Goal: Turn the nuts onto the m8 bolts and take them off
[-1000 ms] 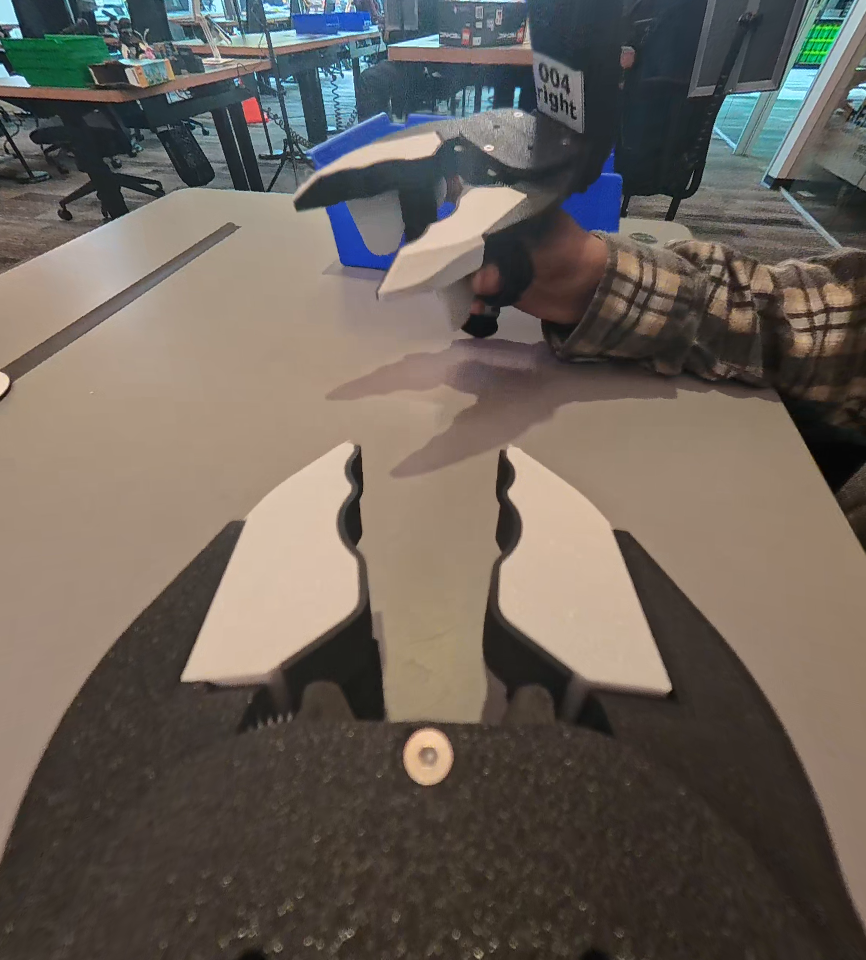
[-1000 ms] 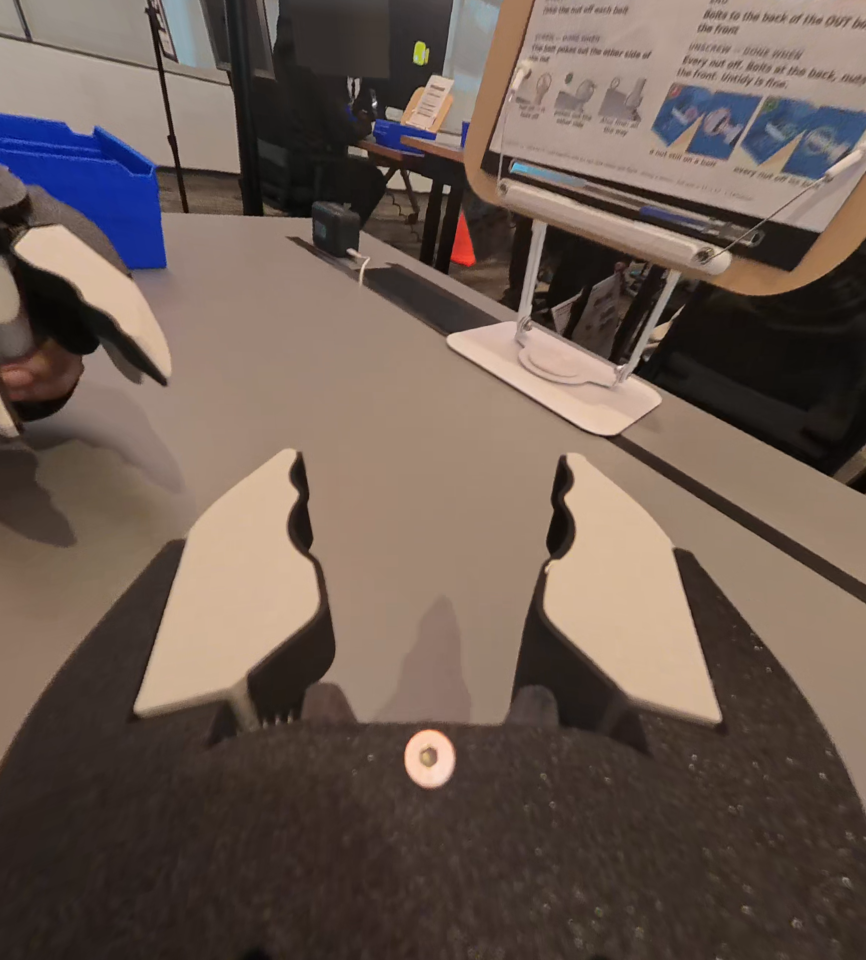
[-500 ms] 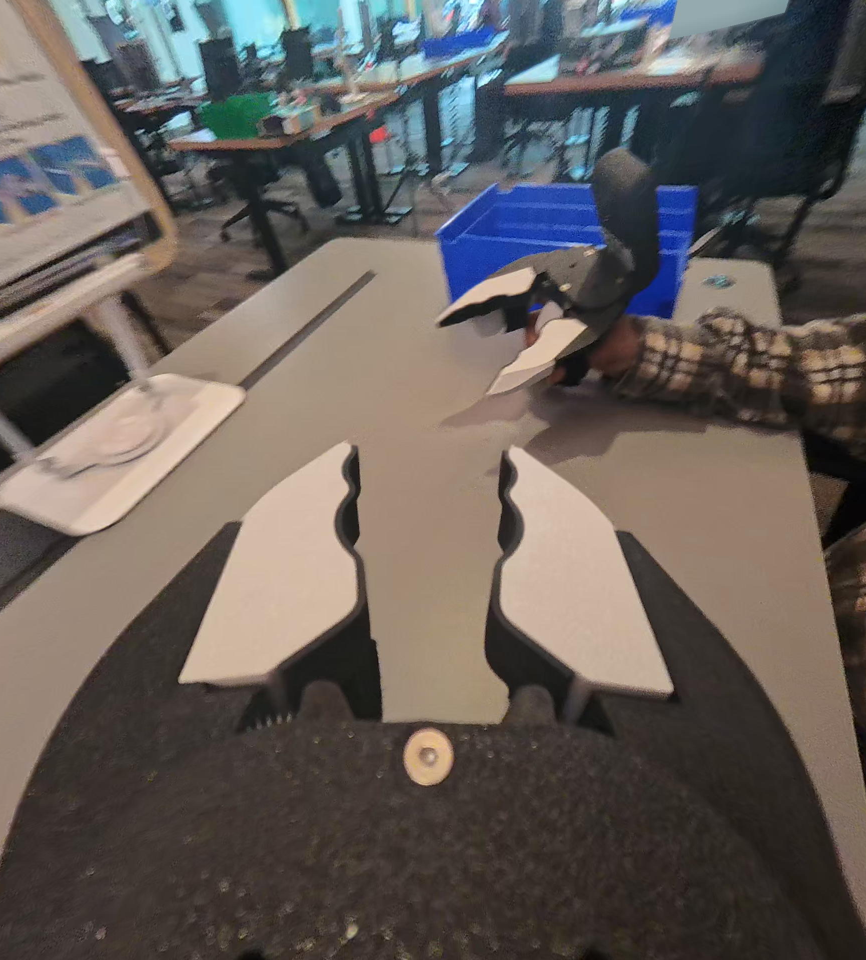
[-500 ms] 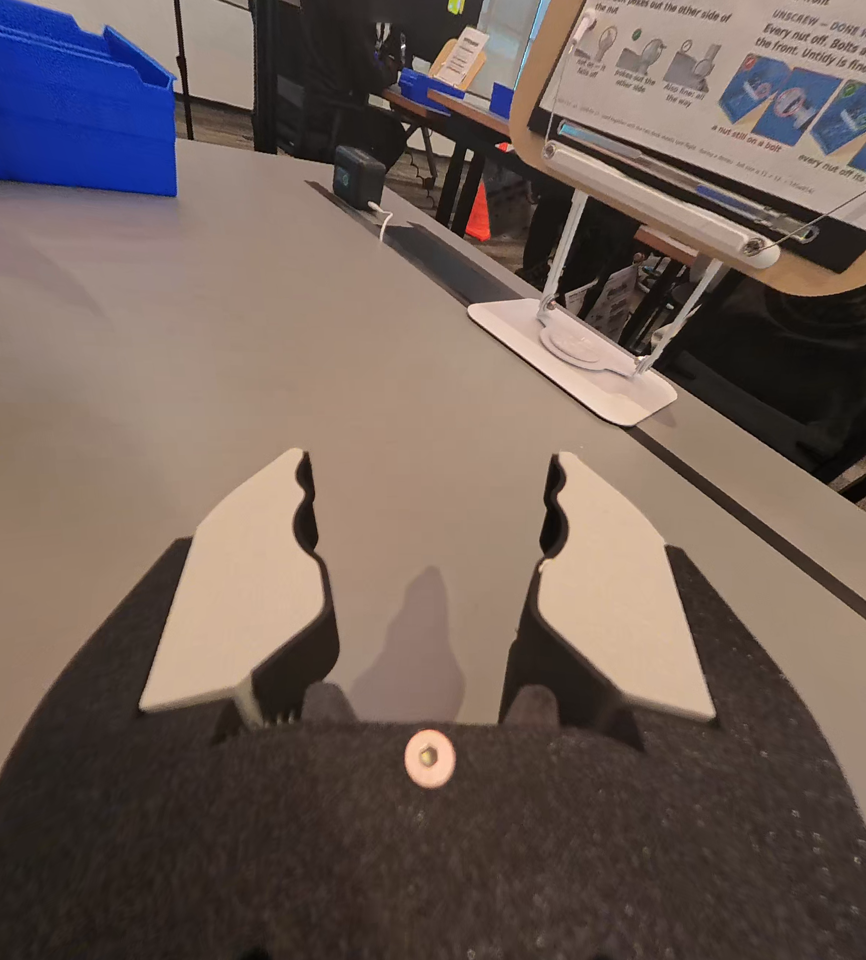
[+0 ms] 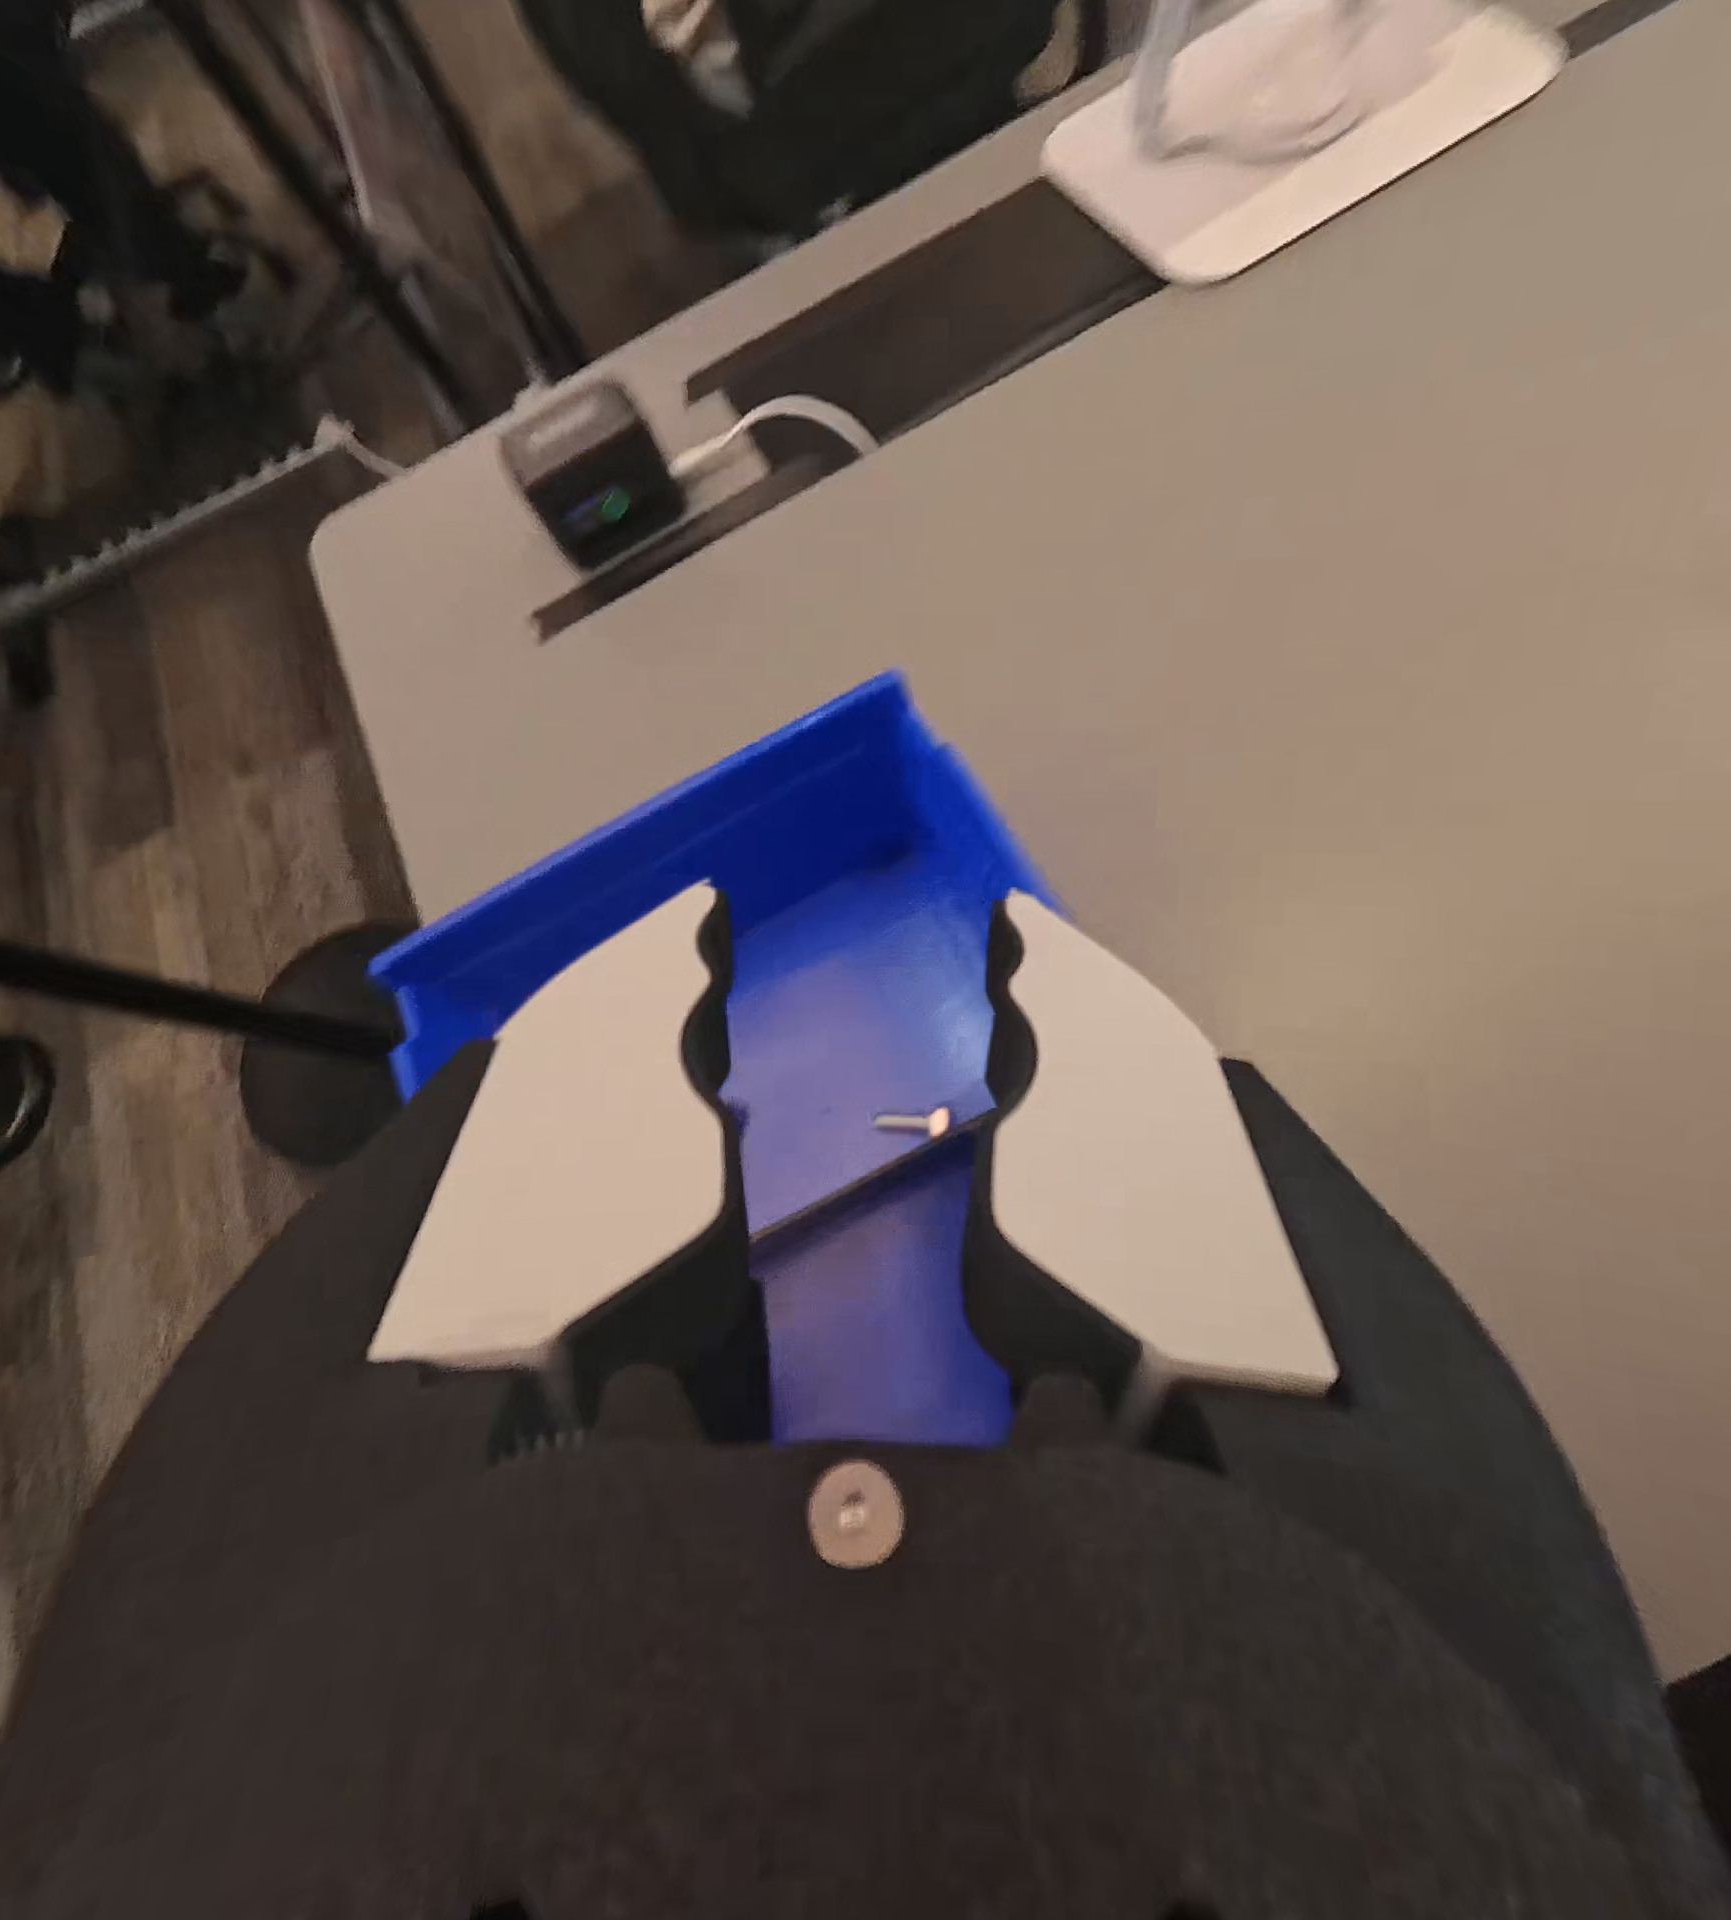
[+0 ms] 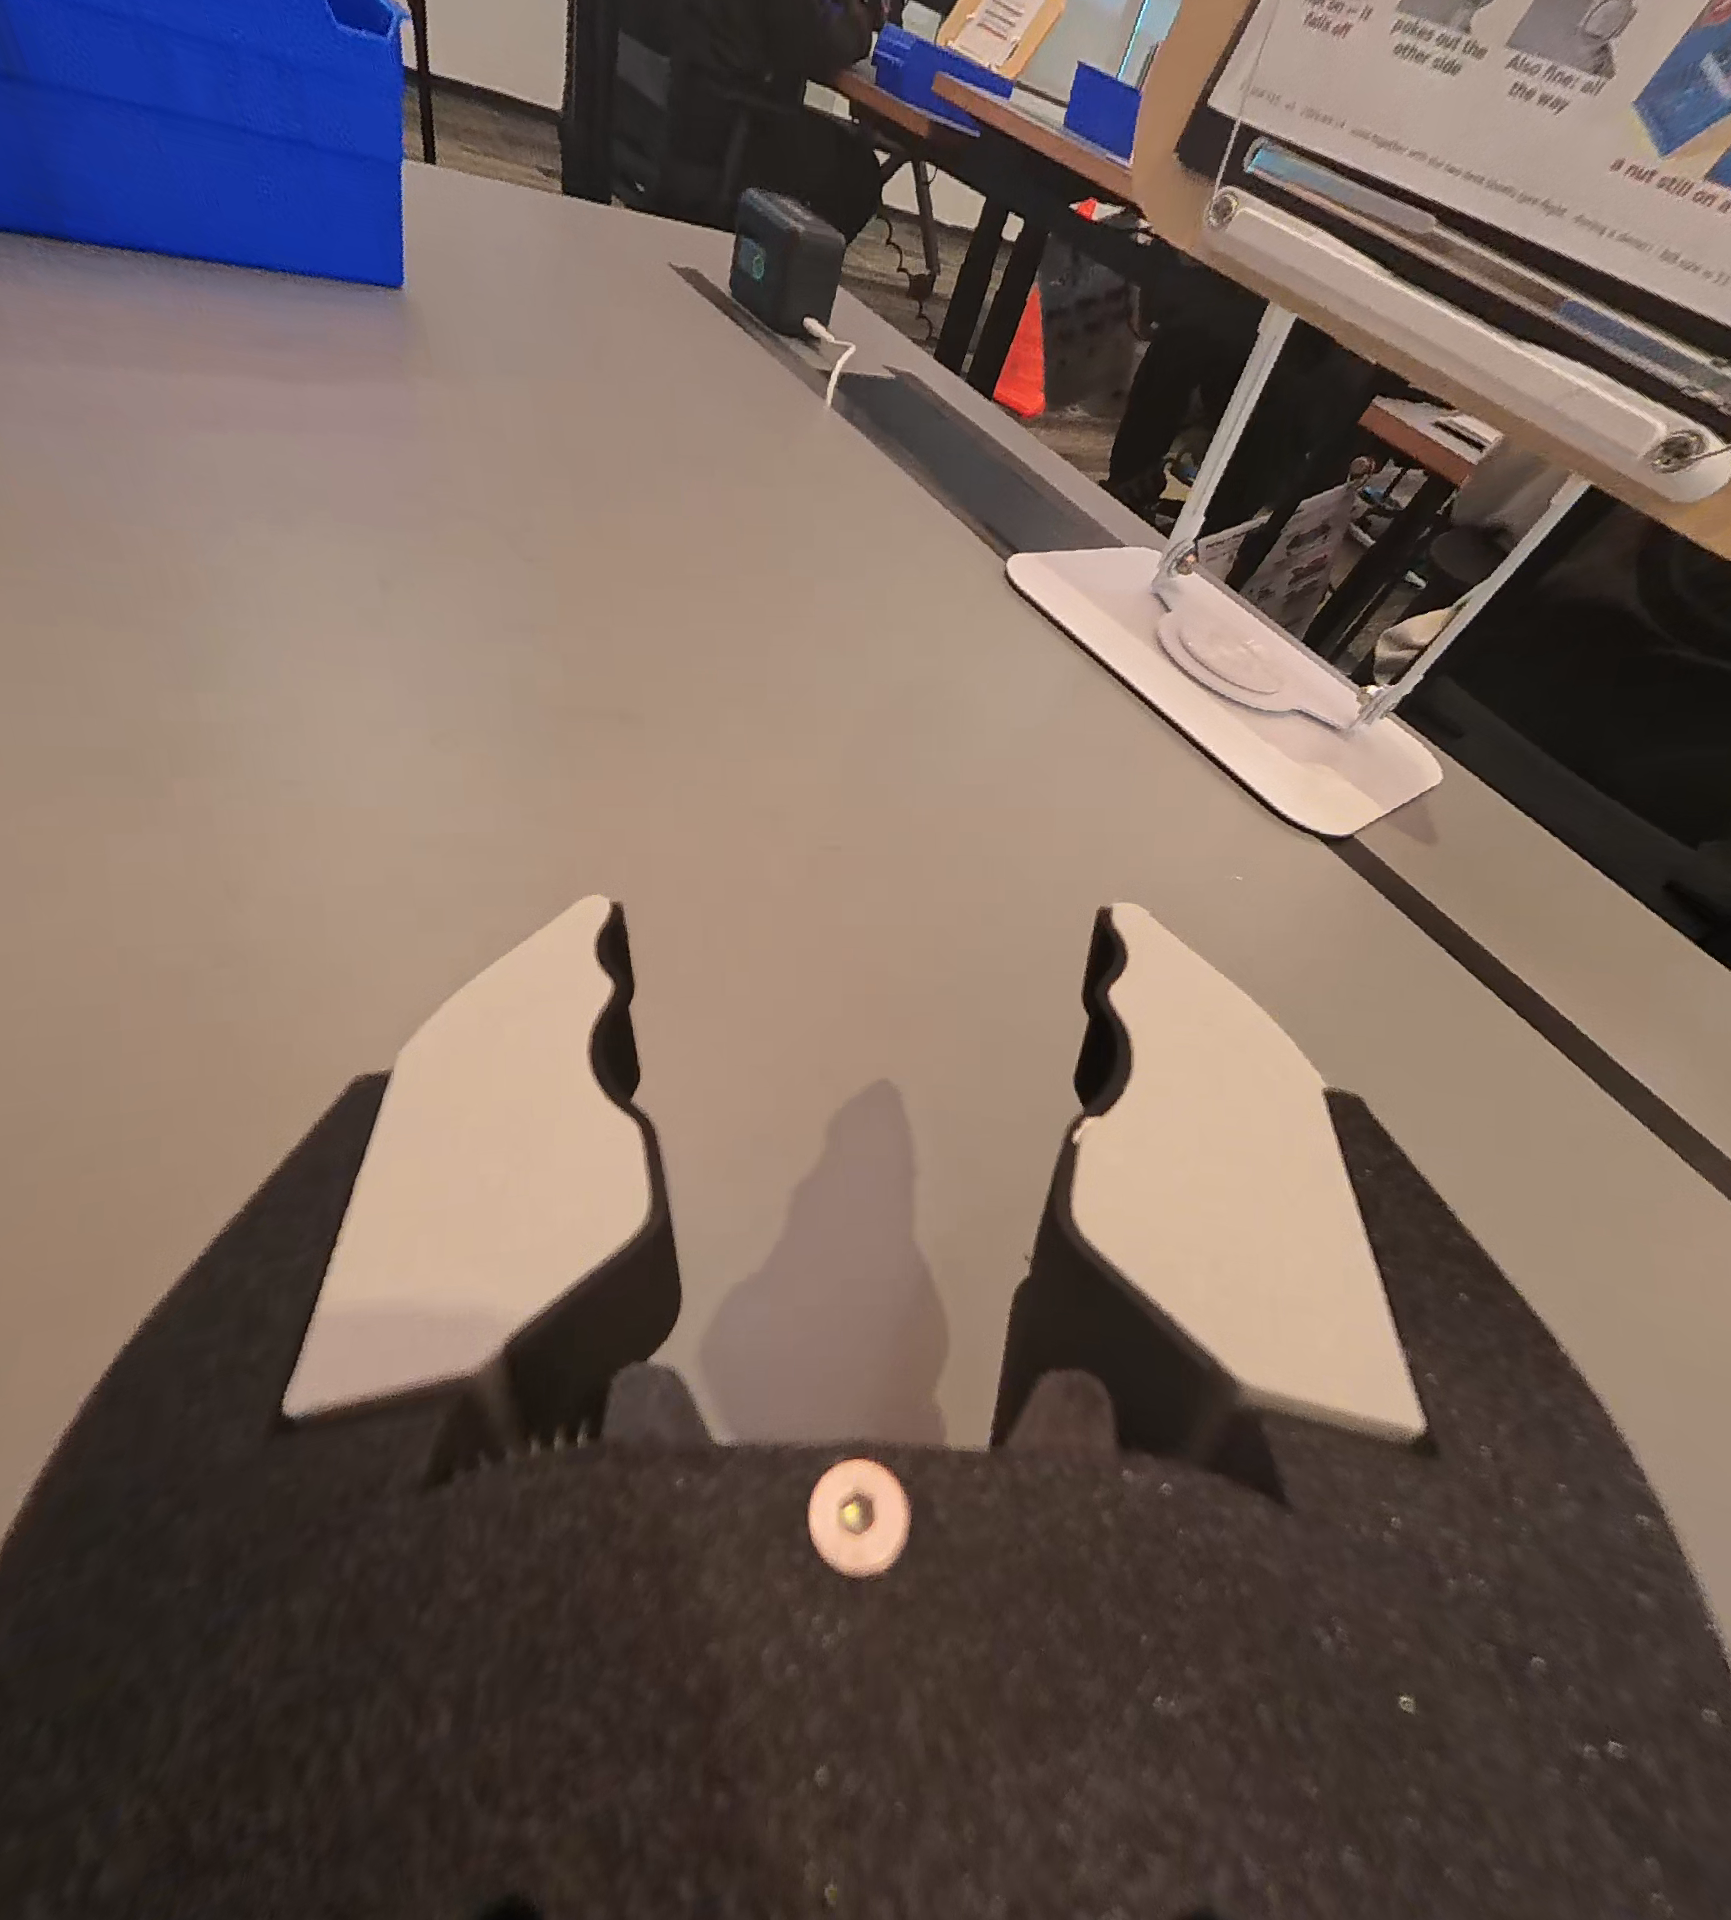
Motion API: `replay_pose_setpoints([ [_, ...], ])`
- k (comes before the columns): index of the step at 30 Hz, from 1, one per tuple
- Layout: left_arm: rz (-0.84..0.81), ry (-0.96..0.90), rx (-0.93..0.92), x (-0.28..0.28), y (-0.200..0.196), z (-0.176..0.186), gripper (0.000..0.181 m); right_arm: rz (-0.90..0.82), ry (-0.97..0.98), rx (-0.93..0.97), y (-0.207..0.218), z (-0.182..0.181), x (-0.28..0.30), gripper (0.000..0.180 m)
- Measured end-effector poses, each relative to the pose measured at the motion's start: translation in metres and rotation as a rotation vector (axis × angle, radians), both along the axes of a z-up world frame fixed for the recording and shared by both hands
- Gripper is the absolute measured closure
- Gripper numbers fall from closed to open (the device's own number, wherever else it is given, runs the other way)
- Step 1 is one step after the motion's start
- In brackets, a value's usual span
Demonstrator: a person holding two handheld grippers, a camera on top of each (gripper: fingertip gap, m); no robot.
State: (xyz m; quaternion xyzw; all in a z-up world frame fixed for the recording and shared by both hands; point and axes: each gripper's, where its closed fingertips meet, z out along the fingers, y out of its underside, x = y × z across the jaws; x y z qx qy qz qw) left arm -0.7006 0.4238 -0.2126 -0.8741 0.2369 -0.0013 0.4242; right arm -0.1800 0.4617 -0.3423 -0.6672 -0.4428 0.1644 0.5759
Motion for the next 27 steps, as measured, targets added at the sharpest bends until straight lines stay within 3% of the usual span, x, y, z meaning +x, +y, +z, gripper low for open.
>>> replay_pose_setpoints([
  [1,0.029,0.010,-0.029,-0.012,0.002,-0.006,0.134,-0.001,-0.005,0.003,0.000,0.000,0.000,0.097],
  [13,0.125,0.056,-0.213,-0.034,0.011,-0.055,0.134,0.007,-0.030,0.023,-0.002,0.000,-0.003,0.098],
  [19,0.264,0.105,-0.413,-0.054,0.018,-0.088,0.138,0.009,-0.039,0.027,-0.004,0.001,-0.004,0.098],
  [27,0.456,-0.133,-0.616,-0.058,0.031,-0.121,0.146,0.011,-0.050,0.064,-0.009,0.008,-0.006,0.098],
])
